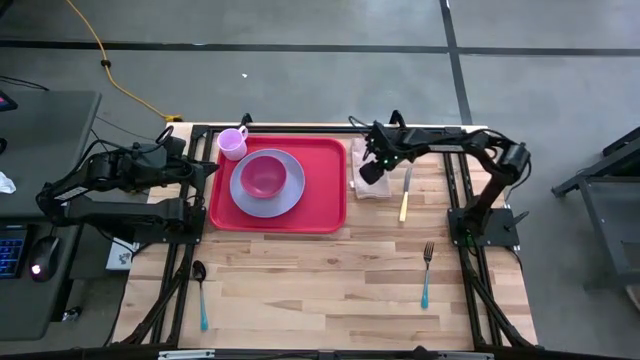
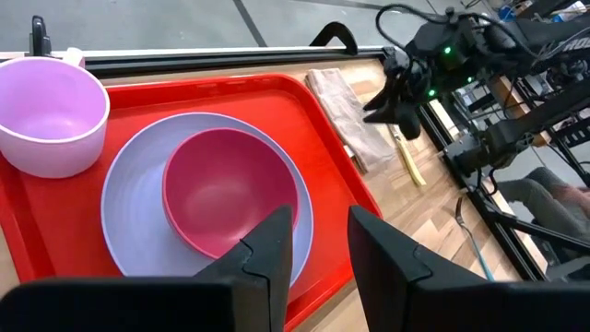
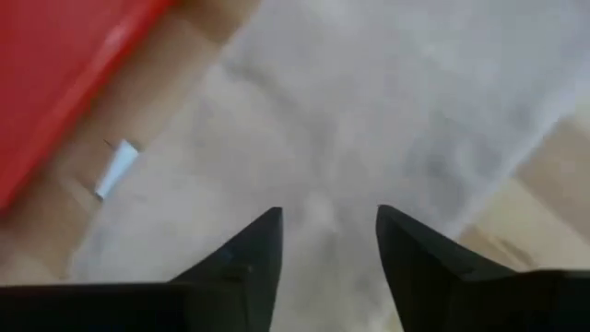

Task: Set up tray
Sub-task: Put the white table napkin on the red serving tray to the right of the purple plate

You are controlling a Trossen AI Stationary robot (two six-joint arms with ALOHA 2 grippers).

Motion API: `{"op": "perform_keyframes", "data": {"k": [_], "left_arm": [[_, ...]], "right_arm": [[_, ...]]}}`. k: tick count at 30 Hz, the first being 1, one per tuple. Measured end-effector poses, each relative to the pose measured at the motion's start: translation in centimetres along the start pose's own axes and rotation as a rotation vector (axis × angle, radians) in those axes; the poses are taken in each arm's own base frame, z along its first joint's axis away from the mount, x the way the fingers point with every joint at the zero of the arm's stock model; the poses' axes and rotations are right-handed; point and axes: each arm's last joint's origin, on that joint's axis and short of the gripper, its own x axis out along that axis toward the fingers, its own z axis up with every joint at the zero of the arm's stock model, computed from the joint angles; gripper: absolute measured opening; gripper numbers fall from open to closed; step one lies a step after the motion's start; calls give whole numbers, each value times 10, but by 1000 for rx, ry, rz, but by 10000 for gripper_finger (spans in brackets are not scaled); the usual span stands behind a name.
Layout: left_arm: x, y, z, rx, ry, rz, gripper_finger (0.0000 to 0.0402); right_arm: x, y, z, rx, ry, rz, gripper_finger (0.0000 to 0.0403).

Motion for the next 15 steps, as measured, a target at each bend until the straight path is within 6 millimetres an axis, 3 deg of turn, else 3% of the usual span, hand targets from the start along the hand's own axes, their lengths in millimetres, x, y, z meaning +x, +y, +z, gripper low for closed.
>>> {"op": "perform_keyframes", "data": {"k": [7,15], "left_arm": [[0,0,0,4,0,0,138],[0,0,0,10,0,0,138]], "right_arm": [[-7,-16,-2,47,39,-48,192],[-5,-30,2,97,32,-34,195]]}}
